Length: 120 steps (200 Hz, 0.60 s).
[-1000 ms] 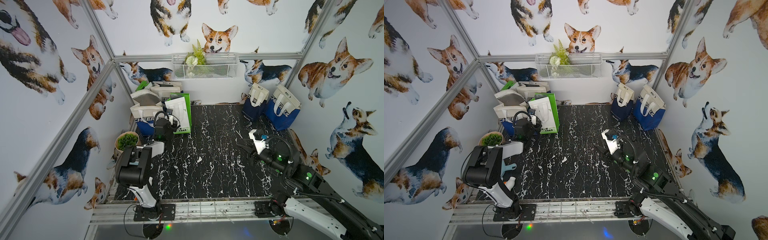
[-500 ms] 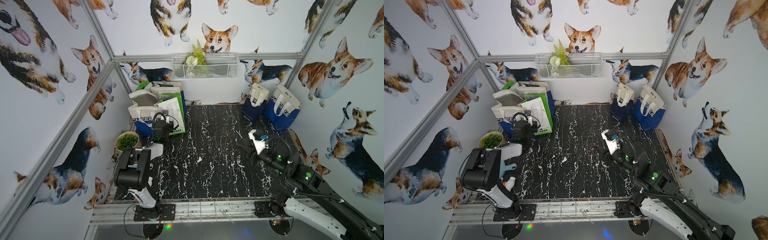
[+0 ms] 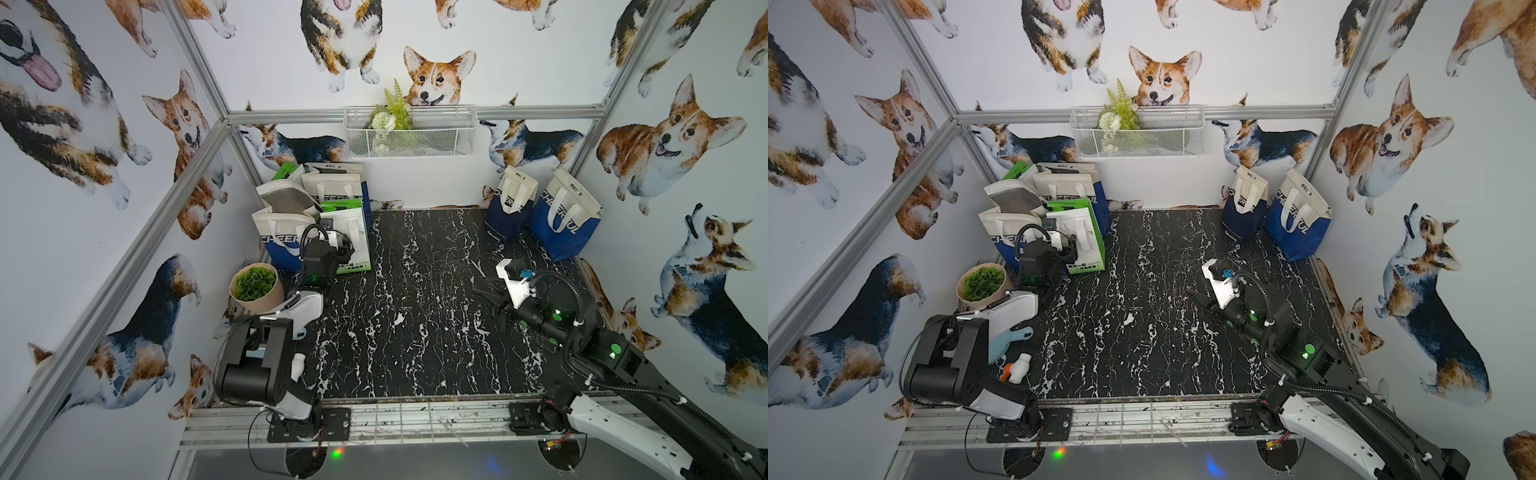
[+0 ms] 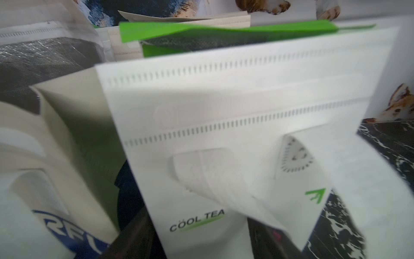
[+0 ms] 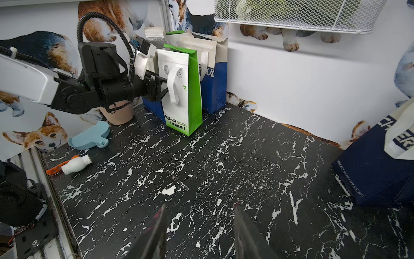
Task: Open the takeout bag
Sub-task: Move the takeout bag to the center of the board.
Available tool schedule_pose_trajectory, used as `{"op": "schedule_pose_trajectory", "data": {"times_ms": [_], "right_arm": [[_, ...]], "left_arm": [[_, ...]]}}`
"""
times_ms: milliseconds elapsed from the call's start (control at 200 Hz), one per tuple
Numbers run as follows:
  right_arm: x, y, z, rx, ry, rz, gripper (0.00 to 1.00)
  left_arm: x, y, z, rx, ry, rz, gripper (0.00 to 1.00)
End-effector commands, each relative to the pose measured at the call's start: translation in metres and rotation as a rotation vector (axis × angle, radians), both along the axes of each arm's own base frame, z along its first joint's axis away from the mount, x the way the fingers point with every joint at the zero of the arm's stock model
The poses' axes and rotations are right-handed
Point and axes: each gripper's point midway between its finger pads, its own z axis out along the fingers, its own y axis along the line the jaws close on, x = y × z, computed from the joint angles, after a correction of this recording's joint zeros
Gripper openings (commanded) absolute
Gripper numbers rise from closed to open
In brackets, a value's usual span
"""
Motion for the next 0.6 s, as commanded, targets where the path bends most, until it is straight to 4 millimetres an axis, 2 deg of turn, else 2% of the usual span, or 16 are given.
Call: {"op": "schedule_pose_trajectory", "data": {"times_ms": [0, 155, 215, 350, 516, 596], "right_arm": [[0.003, 0.001, 0.007, 0.016, -0.029, -0.009, 0.49], [0.002, 0.000, 0.007, 0.020, -0.027, -0.011, 0.49], [0.002, -0.001, 0.008, 0.025, -0.029, -0.011, 0.49], [0.004, -0.001, 0.005, 0.022, -0.042, -0.020, 0.50], [0.022, -0.008, 0.000, -0.012, -0.074, -0.104, 0.53], [0.036, -0.014, -0.003, -0.018, -0.087, -0.157, 0.54]], "left_arm": [[-0.026, -0.014, -0.011, -0.120, 0.093, -0.033, 0.69], [-0.068, -0.052, -0.009, -0.122, 0.085, -0.115, 0.74], [-0.083, -0.057, -0.007, -0.123, 0.085, -0.117, 0.74], [-0.112, -0.070, 0.011, -0.227, 0.039, -0.192, 0.74], [-0.142, -0.093, 0.022, -0.244, 0.000, -0.287, 0.74], [-0.151, -0.108, 0.018, -0.250, 0.012, -0.341, 0.74]]}}
